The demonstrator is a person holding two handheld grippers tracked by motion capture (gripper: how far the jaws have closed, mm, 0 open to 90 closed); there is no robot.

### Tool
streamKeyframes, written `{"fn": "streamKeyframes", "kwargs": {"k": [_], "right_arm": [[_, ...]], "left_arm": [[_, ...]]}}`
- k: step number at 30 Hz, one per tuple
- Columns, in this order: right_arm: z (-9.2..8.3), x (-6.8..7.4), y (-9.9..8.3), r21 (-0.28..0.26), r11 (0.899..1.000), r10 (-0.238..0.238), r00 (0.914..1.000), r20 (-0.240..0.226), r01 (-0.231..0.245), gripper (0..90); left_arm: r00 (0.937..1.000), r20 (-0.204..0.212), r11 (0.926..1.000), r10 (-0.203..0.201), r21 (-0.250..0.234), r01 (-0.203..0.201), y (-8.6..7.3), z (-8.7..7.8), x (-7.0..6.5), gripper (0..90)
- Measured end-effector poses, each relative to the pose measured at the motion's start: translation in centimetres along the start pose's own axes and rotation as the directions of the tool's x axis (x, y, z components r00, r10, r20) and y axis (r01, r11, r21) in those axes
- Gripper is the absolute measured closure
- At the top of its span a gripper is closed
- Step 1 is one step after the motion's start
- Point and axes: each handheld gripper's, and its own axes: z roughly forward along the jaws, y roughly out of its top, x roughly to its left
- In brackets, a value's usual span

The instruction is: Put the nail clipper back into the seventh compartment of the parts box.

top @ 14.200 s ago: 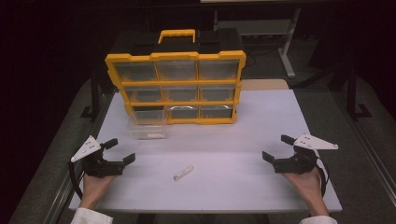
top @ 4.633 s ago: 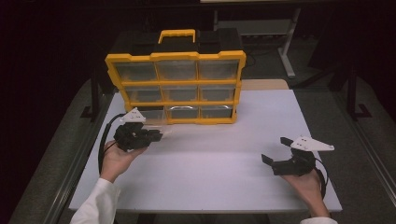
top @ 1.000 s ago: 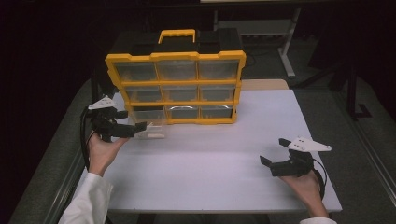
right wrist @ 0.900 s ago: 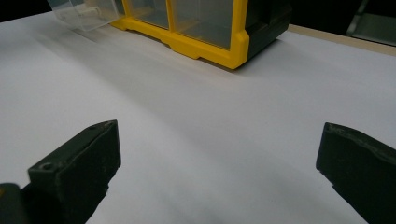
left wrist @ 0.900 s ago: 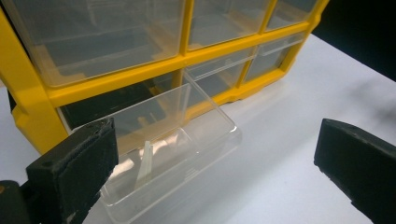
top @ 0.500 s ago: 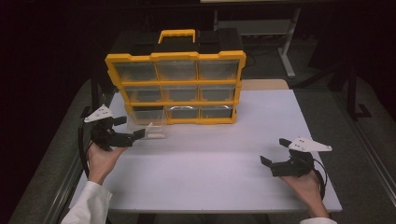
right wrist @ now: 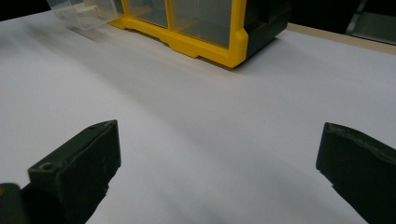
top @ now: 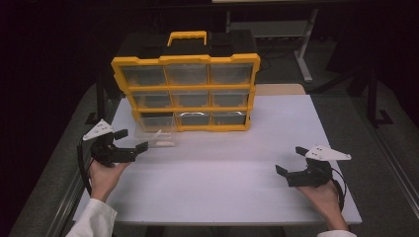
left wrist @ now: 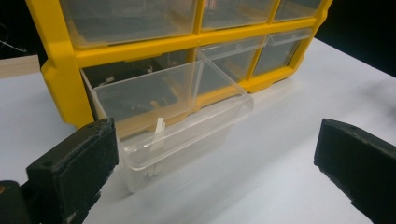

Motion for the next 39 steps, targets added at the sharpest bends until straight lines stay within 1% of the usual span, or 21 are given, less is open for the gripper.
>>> {"fn": "streamKeyframes", "kwargs": {"k": [3, 6, 8, 10, 12, 14, 18, 20, 23, 27, 29, 31, 33, 35, 36, 39], "right_arm": [[0.0, 0.0, 0.0, -0.001, 1.0, 0.001, 1.0, 0.002, -0.001, 0.0], [0.0, 0.0, 0.0, 0.001, 1.0, 0.0, 1.0, 0.001, 0.0, 0.0], [0.0, 0.0, 0.0, 0.002, 1.0, -0.001, 1.0, 0.0, 0.001, 0.0], [0.0, 0.0, 0.0, 0.002, 1.0, -0.001, 1.0, 0.0, 0.001, 0.0], [0.0, 0.0, 0.0, 0.002, 1.0, 0.0, 1.0, -0.001, 0.0, 0.0], [0.0, 0.0, 0.0, 0.002, 1.0, 0.0, 1.0, 0.0, 0.0, 0.0], [0.0, 0.0, 0.0, -0.001, 1.0, 0.001, 1.0, 0.001, -0.001, 0.0], [0.0, 0.0, -0.1, 0.002, 1.0, -0.001, 1.0, 0.001, 0.001, 0.0], [-0.1, 0.0, 0.0, -0.001, 1.0, -0.001, 1.0, 0.002, 0.001, 0.0], [-0.1, 0.0, 0.0, 0.001, 1.0, 0.0, 1.0, 0.002, 0.0, 0.0], [0.0, 0.0, 0.0, -0.002, 1.0, -0.001, 1.0, 0.001, 0.001, 0.0], [0.0, 0.0, 0.0, -0.001, 1.0, 0.0, 1.0, 0.0, 0.0, 0.0], [-0.1, 0.0, 0.0, -0.002, 1.0, 0.001, 1.0, 0.0, -0.001, 0.0], [-0.1, 0.0, -0.1, -0.003, 1.0, 0.002, 1.0, 0.0, -0.002, 0.0], [-0.2, 0.0, -0.1, -0.005, 1.0, 0.004, 1.0, -0.001, -0.004, 0.0], [-0.2, 0.0, -0.1, -0.008, 1.0, 0.006, 1.0, -0.001, -0.006, 0.0]], "left_arm": [[0.9999, -0.015, 1.0, 0.007, -0.002, -0.007, -0.7, 0.0, -0.2, 0.0], [0.9998, -0.02, 0.9999, -0.006, -0.011, 0.006, -1.3, -0.1, -0.2, 0.0], [0.9996, -0.021, 0.9994, -0.015, -0.032, 0.015, -1.7, -0.2, -0.1, 0.0], [0.9997, -0.009, 0.9979, -0.022, -0.061, 0.021, -2.1, -0.4, 0.0, 0.0], [0.9996, -0.008, 0.9951, -0.027, -0.095, 0.026, -2.6, -0.6, 0.0, 0.0], [0.9996, -0.019, 0.9922, -0.023, -0.123, 0.021, -3.0, -0.8, 0.0, 0.0], [0.9994, -0.018, 0.9817, -0.029, -0.189, 0.025, -3.7, -1.3, 0.0, 0.0], [0.9993, -0.019, 0.9798, -0.03, -0.198, 0.026, -4.0, -1.5, 0.0, 0.0], [0.9989, -0.045, 0.9774, -0.014, -0.212, 0.004, -4.4, -1.7, -0.1, 0.0], [0.998, -0.063, 0.9711, 0.002, -0.238, -0.017, -5.0, -2.1, -0.2, 0.0], [0.9967, -0.08, 0.9646, 0.009, -0.262, -0.029, -5.3, -2.4, -0.2, 0.0], [0.9947, -0.101, 0.9539, 0.015, -0.297, -0.044, -5.6, -2.6, -0.2, 0.0], [0.9945, -0.104, 0.9492, 0.008, -0.312, -0.04, -5.8, -2.8, -0.1, 0.0], [0.9944, -0.105, 0.9505, 0.0, -0.309, -0.033, -6.0, -2.9, 0.0, 0.0], [0.9944, -0.106, 0.9498, -0.006, -0.312, -0.028, -6.1, -2.9, 0.0, 0.0], [0.9948, -0.101, 0.9507, -0.009, -0.309, -0.023, -6.5, -3.0, -0.1, 0.0]]}}
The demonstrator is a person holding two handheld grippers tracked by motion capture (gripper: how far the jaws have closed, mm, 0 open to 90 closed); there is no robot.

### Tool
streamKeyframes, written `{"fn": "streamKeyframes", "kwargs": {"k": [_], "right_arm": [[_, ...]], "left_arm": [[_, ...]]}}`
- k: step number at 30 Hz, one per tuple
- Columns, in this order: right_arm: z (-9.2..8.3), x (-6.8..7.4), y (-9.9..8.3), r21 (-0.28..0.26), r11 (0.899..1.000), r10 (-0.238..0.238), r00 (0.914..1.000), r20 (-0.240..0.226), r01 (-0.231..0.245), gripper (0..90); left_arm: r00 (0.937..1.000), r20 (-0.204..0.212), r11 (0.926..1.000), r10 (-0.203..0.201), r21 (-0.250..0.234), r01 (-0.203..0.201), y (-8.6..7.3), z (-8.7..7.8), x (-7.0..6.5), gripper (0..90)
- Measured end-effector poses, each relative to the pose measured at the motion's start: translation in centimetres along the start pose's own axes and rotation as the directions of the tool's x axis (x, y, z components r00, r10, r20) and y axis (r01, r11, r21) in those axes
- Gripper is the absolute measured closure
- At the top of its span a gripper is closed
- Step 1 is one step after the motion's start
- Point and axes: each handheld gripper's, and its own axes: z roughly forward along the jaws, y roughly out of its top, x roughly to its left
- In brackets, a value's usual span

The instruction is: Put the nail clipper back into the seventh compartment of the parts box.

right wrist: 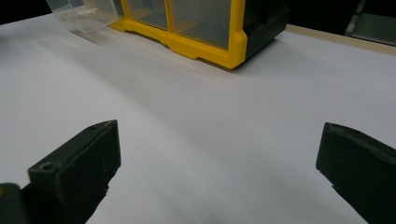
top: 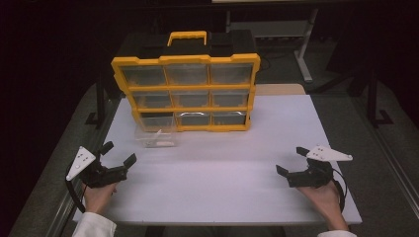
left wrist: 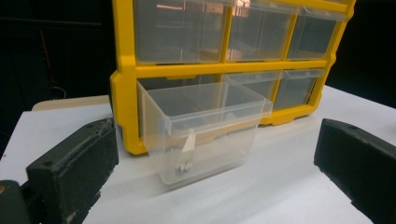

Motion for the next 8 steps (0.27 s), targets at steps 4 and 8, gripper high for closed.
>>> {"fn": "streamKeyframes", "kwargs": {"k": [4, 8], "right_arm": [[-0.03, -0.01, 0.01, -0.004, 1.0, 0.0, 1.0, 0.0, 0.0, 0.0], [-0.05, -0.07, -0.01, -0.006, 1.0, 0.004, 1.0, -0.002, -0.004, 0.0]], "left_arm": [[1.0, 0.004, 0.9999, 0.002, 0.01, -0.002, -0.3, -0.28, -0.02, 0.0], [1.0, 0.006, 0.9999, -0.003, 0.013, 0.003, -0.43, -0.26, 0.0, 0.0]]}}
